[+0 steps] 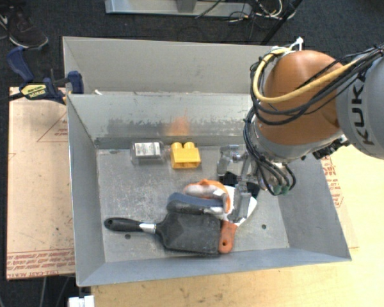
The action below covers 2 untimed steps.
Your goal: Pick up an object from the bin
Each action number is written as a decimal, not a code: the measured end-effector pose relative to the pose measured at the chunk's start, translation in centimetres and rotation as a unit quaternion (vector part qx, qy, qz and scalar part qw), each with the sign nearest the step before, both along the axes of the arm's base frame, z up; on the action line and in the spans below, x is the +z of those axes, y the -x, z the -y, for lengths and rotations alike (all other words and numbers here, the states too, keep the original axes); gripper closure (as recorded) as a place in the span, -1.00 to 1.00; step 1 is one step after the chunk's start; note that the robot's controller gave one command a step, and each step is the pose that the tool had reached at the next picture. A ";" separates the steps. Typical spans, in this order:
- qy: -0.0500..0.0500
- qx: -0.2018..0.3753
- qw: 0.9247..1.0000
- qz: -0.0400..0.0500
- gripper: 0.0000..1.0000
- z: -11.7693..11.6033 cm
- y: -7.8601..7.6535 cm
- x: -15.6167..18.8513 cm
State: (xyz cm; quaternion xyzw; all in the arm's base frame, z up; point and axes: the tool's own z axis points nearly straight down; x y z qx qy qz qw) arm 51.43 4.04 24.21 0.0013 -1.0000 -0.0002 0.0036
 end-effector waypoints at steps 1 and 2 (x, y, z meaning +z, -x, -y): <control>0.000 -0.001 1.000 0.004 -1.00 0.0 -0.1 0.4; -0.001 -0.023 1.000 0.004 -1.00 0.7 0.5 -5.6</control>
Offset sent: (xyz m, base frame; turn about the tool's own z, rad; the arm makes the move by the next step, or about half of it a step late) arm -0.0089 -0.0109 -0.0821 0.0680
